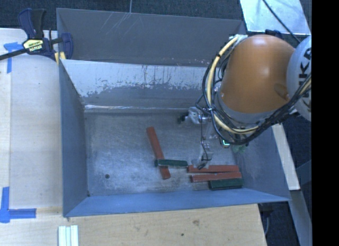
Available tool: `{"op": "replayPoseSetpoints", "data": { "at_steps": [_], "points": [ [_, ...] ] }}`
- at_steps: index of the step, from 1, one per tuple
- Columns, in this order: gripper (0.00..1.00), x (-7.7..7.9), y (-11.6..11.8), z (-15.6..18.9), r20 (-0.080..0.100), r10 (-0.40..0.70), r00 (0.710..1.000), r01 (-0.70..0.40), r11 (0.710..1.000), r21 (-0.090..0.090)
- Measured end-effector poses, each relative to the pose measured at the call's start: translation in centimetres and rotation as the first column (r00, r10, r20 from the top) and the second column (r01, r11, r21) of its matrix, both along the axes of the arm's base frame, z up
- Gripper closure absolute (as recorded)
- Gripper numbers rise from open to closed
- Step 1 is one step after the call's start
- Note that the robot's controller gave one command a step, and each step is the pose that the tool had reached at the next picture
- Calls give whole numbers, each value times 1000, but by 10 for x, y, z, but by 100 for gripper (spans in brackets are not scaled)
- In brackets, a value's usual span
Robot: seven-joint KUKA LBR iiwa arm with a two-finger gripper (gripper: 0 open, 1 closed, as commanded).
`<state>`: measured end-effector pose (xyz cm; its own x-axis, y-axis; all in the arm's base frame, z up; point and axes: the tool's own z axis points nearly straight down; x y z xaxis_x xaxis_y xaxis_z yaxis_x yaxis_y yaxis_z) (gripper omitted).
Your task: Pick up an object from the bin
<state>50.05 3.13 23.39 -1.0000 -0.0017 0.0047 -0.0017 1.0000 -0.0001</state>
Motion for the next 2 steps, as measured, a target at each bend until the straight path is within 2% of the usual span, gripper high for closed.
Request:
{"op": "replayPoseSetpoints", "data": {
  "at_steps": [1,2],
  "points": [
    [0,19,66,-128,0,54,999,-54,999,1],
    [0,60,-11,-165,9,231,973,-231,973,-4]
  ]
}}
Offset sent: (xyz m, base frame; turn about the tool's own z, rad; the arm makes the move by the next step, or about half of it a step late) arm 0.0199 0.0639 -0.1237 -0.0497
